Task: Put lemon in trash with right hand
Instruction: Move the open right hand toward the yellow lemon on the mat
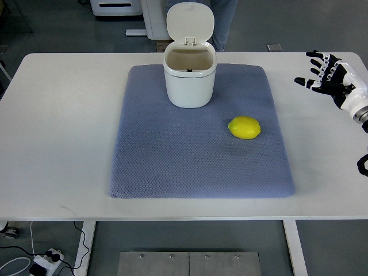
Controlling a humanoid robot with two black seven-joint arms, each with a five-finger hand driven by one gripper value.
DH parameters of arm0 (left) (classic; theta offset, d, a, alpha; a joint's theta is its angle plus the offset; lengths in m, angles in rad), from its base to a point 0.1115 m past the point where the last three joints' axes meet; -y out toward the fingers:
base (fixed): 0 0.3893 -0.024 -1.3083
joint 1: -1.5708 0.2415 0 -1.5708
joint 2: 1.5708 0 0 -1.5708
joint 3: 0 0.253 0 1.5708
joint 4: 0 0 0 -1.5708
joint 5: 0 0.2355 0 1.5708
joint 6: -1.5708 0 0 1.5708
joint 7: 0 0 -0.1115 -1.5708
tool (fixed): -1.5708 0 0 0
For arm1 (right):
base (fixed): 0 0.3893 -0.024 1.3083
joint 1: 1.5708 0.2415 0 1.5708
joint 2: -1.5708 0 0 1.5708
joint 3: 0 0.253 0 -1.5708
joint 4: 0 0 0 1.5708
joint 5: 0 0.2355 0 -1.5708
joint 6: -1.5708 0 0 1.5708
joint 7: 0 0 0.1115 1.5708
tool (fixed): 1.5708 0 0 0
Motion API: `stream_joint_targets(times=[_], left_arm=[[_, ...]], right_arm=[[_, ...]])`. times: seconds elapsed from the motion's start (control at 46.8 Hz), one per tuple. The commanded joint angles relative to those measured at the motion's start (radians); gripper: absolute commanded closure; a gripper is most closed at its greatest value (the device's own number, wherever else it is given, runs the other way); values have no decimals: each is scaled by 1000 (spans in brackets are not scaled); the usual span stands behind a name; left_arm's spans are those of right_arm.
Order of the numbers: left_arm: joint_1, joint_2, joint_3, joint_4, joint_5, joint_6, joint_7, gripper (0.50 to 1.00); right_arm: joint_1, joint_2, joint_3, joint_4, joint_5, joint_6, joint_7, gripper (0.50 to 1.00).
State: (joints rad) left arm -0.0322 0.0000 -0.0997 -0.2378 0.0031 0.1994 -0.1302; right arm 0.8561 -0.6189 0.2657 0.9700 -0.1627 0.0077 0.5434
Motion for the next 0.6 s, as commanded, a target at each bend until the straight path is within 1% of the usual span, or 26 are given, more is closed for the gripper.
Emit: stream_joint_targets(times=[0.0,0.171,0.321,0.47,0.577], left_arm=[[0,0,0,0,0,0,-2,500],[0,0,0,0,0,0,-2,500],[0,0,0,0,0,0,-2,500],[0,0,0,0,0,0,0,500],[0,0,0,0,0,0,0,500]], right_arm=[[1,-25,-22,56,-37,-21,15,500],[1,-55,-59,165,-124,-86,20,500],[1,-79,-131,249,-198,-156,36,500],[6,-84,-230,265,-254,-210,53,500],[11,-82,-267,266,-258,-226,55,500]])
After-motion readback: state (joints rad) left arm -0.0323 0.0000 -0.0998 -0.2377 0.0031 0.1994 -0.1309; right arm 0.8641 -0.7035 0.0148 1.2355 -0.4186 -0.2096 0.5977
